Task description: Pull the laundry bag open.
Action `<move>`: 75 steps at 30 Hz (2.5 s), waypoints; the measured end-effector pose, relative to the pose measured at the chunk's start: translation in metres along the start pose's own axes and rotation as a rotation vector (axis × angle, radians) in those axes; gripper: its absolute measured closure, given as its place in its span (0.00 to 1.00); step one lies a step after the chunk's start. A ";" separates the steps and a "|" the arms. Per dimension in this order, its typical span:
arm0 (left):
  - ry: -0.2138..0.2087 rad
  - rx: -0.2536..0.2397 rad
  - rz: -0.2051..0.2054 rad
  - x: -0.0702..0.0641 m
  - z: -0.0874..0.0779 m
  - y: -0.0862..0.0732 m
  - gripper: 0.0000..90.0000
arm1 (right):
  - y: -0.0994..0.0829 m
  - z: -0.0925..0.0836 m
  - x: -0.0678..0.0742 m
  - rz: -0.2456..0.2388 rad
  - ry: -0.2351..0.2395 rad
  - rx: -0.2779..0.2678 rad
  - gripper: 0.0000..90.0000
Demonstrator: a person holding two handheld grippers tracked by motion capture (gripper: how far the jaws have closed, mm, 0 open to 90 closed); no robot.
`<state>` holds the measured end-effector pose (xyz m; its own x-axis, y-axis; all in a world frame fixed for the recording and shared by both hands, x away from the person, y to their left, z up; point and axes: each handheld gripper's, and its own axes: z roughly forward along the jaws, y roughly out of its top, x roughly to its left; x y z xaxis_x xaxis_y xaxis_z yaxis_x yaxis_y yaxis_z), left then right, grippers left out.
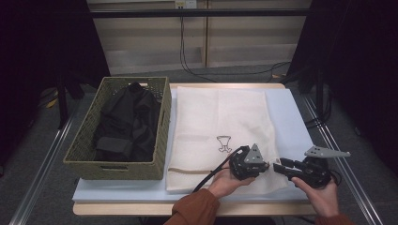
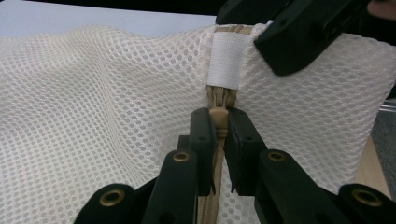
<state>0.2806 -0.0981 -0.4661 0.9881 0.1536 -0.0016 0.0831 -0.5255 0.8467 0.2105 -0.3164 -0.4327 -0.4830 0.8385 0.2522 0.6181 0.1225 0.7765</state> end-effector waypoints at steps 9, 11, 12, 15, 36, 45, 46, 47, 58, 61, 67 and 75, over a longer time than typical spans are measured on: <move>0.000 -0.006 0.006 -0.001 0.000 -0.001 0.91 | 0.007 0.009 -0.002 0.021 0.045 -0.005 0.82; 0.000 -0.005 0.003 0.000 0.000 0.000 0.91 | 0.010 0.011 -0.001 0.013 0.042 -0.005 0.83; 0.009 -0.007 0.005 0.000 0.000 0.000 0.91 | 0.011 0.012 0.000 0.008 0.047 -0.008 0.84; -0.003 -0.002 0.008 0.001 -0.002 0.001 0.91 | 0.012 0.012 0.000 0.004 0.043 -0.011 0.86; -0.022 0.000 -0.006 0.003 -0.009 0.002 0.91 | 0.007 0.006 0.005 0.016 0.018 -0.050 0.94; -0.030 0.004 -0.024 0.009 -0.016 -0.003 0.91 | 0.008 0.000 0.000 0.022 0.001 -0.079 0.94; -0.024 0.009 -0.021 0.009 -0.017 -0.001 0.91 | 0.008 -0.001 0.000 0.023 -0.001 -0.083 0.94; -0.031 0.010 -0.022 0.010 -0.017 -0.001 0.91 | 0.009 0.000 0.000 0.019 -0.003 -0.087 0.94; -0.023 0.060 -0.005 0.011 -0.022 -0.005 0.91 | 0.008 -0.001 0.000 0.026 -0.004 -0.087 0.94; -0.025 0.061 -0.010 0.013 -0.023 -0.008 0.91 | 0.008 -0.001 0.000 0.023 -0.009 -0.090 0.94; -0.020 0.053 -0.036 0.015 -0.030 -0.012 0.91 | 0.007 -0.003 -0.001 0.028 -0.016 -0.108 0.94; -0.014 0.072 -0.014 0.016 -0.038 -0.015 0.91 | 0.007 -0.004 -0.001 0.028 -0.018 -0.112 0.94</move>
<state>0.2907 -0.0561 -0.4587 0.9886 0.1494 -0.0210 0.1051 -0.5825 0.8060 0.2127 -0.3184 -0.4249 -0.4547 0.8501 0.2656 0.5578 0.0394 0.8290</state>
